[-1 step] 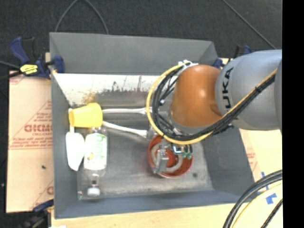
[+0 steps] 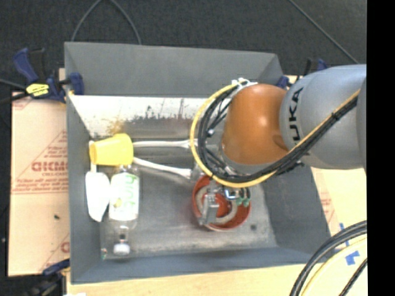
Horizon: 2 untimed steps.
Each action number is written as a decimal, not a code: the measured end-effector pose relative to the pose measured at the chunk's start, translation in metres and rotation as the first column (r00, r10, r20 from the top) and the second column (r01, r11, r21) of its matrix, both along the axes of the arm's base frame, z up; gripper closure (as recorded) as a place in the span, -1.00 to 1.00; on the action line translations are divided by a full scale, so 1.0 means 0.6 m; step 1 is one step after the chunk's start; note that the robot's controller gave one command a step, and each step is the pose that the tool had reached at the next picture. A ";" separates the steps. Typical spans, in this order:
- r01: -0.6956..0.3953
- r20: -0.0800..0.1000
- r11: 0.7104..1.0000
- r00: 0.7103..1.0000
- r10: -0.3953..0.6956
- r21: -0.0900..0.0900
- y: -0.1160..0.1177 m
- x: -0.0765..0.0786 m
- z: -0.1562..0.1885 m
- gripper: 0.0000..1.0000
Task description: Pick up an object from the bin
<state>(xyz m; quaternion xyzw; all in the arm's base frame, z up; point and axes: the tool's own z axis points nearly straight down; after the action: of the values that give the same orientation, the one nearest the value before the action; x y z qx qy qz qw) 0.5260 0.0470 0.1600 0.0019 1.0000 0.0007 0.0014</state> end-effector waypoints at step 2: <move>-0.109 0.001 0.994 0.994 0.109 -0.002 -0.051 0.017 -0.035 -1.00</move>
Offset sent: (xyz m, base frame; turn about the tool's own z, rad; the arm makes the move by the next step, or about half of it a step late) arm -0.0019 -0.0151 -0.0239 -0.3216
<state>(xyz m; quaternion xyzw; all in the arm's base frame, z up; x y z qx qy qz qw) 0.5359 0.0166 0.1388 -0.0525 0.9986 -0.0002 0.0021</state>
